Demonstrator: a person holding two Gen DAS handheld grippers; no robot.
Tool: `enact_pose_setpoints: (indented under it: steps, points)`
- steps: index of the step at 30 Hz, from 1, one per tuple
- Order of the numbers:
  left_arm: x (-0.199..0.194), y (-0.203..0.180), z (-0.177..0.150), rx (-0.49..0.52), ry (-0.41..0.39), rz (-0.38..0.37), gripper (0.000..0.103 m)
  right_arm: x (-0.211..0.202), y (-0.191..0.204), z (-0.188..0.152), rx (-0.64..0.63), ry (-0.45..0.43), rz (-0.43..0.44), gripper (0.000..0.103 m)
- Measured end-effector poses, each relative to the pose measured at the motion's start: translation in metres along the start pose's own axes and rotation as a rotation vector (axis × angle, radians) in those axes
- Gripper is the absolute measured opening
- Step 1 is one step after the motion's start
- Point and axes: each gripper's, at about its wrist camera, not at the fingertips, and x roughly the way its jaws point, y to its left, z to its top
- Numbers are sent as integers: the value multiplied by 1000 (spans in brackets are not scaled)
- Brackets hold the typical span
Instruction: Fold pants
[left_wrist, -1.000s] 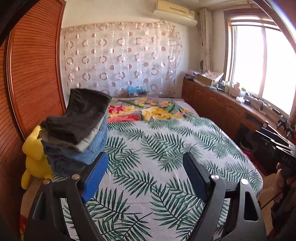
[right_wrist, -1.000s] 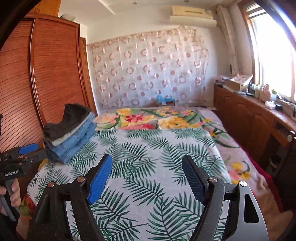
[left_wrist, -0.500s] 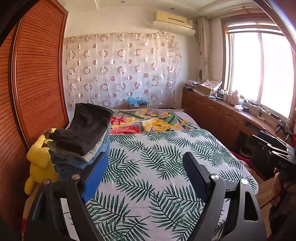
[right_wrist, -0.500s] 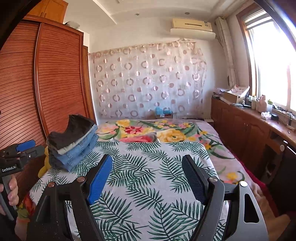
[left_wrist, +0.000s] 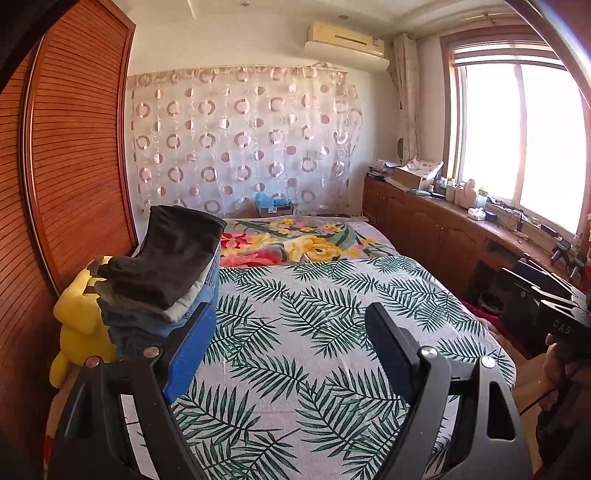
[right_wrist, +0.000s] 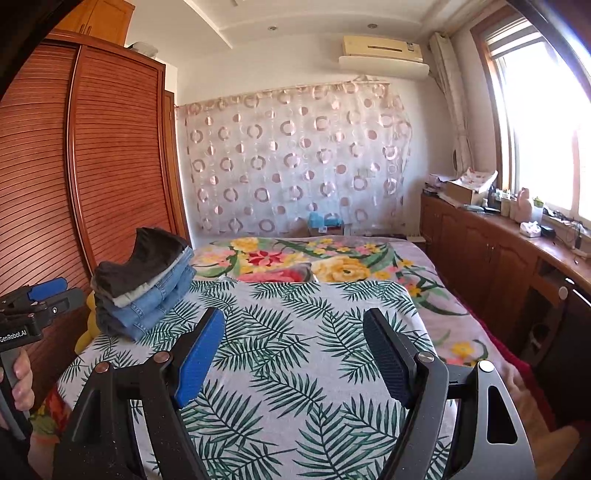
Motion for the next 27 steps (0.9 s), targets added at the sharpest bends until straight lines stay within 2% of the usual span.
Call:
enact_pose_setpoints:
  steps: [27]
  points:
    - [0,0,0,2,-1,0,83,3,-4,0,-2,-4,5,79]
